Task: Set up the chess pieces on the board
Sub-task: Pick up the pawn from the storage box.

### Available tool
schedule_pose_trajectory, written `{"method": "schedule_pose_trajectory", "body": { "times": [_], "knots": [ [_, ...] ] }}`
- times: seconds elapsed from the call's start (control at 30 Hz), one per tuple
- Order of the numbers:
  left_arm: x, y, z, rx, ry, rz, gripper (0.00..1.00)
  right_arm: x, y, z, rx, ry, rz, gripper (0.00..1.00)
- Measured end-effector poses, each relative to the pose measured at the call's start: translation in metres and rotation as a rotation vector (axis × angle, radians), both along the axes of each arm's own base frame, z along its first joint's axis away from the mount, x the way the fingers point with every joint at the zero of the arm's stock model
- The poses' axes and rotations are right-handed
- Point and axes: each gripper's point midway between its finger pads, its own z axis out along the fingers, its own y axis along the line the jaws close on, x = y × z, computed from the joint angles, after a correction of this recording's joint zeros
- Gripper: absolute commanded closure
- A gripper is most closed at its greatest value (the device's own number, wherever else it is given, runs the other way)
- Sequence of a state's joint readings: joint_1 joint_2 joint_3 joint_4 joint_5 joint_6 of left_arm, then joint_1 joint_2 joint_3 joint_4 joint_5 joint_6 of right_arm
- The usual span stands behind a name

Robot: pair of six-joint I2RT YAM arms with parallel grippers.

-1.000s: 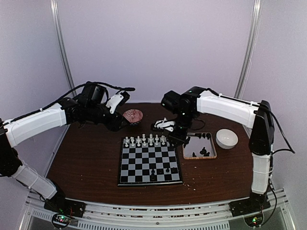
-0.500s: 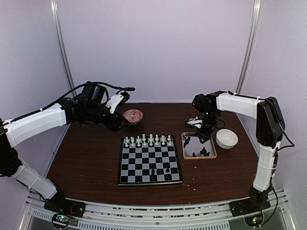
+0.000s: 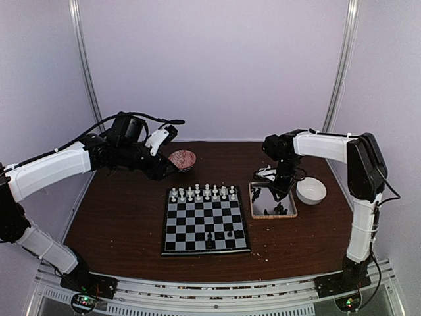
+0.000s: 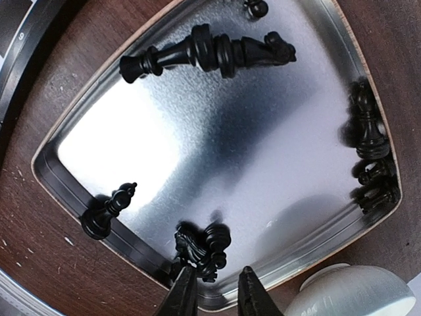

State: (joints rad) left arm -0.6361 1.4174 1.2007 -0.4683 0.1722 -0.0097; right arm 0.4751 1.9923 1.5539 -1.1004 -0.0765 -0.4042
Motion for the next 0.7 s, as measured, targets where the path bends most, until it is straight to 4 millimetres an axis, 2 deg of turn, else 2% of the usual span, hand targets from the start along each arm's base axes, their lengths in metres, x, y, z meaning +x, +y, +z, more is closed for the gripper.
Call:
{"method": "schedule_pose_trajectory", "body": {
  "times": [0.23, 0.5, 0.7],
  "knots": [
    [0.0, 0.0, 0.0, -0.002, 0.001, -0.001, 0.45, -0.002, -0.001, -0.008, -0.01, 0.021, -0.001, 0.75],
    [0.0, 0.0, 0.0, -0.003, 0.002, -0.003, 0.45, -0.005, -0.004, -0.023, -0.03, 0.062, -0.004, 0.81],
    [0.0, 0.0, 0.0, -0.004, 0.003, -0.004, 0.45, -0.005, -0.006, -0.026, -0.035, 0.071, -0.01, 0.83]
  ]
}}
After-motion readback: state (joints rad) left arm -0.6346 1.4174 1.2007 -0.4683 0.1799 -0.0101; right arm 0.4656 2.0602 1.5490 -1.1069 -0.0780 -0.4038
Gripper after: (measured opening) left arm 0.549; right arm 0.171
